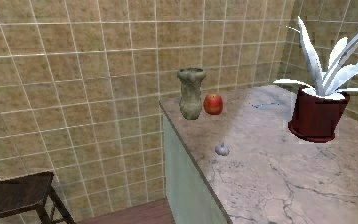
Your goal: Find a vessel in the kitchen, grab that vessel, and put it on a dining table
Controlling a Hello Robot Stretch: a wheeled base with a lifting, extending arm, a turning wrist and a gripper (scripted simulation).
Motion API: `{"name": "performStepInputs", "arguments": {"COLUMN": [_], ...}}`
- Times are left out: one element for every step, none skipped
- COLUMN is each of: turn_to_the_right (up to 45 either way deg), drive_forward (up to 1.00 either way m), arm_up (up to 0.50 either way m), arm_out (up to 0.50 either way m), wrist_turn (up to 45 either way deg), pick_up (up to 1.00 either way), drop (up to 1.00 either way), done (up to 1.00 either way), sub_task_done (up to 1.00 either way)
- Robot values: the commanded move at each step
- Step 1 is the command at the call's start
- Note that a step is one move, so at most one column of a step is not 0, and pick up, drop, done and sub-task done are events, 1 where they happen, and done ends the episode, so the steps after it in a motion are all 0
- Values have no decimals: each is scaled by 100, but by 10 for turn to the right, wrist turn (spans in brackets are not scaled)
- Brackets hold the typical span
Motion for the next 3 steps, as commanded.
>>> {"name": "performStepInputs", "arguments": {"turn_to_the_right": [0, 0, 0], "drive_forward": [0, 0, 0], "arm_up": [50, 38, 0], "arm_out": [0, 0, 20], "wrist_turn": [0, 0, 0], "pick_up": [0, 0, 0], "drop": [0, 0, 0], "done": [0, 0, 0], "sub_task_done": [0, 0, 0]}}
